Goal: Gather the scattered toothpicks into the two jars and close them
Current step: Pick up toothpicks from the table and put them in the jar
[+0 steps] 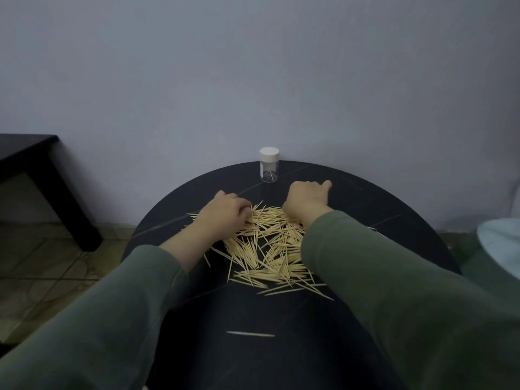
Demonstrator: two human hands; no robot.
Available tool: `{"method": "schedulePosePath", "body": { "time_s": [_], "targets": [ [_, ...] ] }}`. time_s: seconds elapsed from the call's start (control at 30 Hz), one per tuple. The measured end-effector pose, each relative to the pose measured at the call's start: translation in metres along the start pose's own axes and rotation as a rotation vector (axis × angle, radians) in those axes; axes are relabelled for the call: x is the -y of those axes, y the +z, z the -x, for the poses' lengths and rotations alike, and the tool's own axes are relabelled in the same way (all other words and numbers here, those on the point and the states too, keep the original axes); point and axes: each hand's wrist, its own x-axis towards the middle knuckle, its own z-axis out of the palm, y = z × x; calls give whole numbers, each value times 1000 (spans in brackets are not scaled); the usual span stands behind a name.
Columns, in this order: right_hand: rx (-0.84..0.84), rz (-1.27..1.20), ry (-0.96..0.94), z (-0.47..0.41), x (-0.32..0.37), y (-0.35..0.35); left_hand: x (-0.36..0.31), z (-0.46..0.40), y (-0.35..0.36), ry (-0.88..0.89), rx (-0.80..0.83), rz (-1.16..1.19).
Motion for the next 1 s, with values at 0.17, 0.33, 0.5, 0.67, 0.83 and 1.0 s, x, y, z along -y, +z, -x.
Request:
{"method": "schedulePosePath", "body": {
  "time_s": [0.17, 0.33, 0.5, 0.67, 0.83, 1.0],
  "targets": [
    [-79, 46, -89, 30, 8, -9, -15, 29, -15, 43, -14, 10],
    [-54, 93, -207, 73, 8, -27, -34, 66, -34, 233, 146, 38],
    [192, 117, -308, 117, -1, -27, -57, 99, -45, 269, 562, 74],
    [191, 155, -376, 138, -13, -15, -72, 109, -43, 233, 720, -16],
    [224, 119, -387, 131, -19, -15, -71, 102, -40, 203, 679, 18],
    [179, 7, -395, 124, -22, -13, -59, 87, -37, 214, 534, 16]
  ]
}}
